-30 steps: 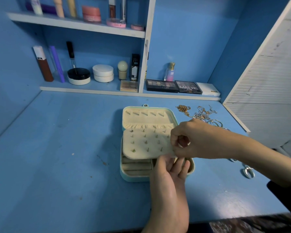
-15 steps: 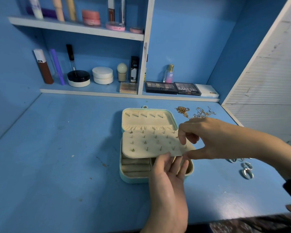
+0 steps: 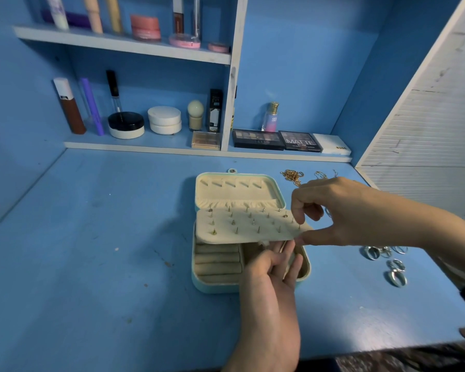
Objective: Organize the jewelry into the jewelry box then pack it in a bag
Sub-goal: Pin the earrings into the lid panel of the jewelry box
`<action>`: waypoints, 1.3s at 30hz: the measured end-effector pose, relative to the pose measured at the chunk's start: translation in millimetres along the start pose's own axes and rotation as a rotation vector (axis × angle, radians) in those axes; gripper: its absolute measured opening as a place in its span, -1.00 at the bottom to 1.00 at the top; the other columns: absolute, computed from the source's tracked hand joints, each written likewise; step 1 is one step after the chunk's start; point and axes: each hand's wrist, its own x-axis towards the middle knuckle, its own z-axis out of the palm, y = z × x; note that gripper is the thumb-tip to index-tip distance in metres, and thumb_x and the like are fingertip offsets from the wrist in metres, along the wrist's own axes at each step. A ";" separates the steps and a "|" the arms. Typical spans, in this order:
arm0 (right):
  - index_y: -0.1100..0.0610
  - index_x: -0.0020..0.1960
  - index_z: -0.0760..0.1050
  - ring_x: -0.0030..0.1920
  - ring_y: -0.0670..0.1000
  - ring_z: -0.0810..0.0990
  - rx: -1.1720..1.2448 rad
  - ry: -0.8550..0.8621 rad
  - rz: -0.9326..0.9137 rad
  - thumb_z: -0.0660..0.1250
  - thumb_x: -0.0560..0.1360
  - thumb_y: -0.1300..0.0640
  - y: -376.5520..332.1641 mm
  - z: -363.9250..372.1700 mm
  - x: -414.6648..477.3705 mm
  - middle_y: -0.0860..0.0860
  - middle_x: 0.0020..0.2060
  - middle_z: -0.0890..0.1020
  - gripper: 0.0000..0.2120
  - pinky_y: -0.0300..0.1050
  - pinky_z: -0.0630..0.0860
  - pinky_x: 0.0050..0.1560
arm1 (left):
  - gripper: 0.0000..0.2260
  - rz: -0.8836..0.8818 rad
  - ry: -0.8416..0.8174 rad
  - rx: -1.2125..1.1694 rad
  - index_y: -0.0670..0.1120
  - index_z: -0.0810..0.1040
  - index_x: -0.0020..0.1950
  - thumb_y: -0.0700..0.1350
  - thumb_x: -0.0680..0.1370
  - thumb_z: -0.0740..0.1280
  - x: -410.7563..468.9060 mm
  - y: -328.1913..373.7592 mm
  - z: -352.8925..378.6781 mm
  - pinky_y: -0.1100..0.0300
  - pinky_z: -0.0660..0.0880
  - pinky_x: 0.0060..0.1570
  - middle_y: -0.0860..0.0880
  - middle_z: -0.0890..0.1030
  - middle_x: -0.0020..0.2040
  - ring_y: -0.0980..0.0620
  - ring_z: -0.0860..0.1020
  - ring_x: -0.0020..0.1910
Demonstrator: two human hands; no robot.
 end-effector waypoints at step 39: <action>0.01 -0.21 0.56 -0.28 -0.03 0.51 0.138 0.216 0.007 0.39 0.38 0.06 19.2 -22.5 23.0 -0.06 -0.35 0.58 -0.96 -0.37 0.34 -0.29 | -0.80 1.678 -0.044 1.385 -0.14 0.51 0.10 -0.13 0.50 0.31 63.3 110.6 -45.9 0.26 0.36 -0.02 -0.06 0.51 0.01 0.05 0.42 -0.05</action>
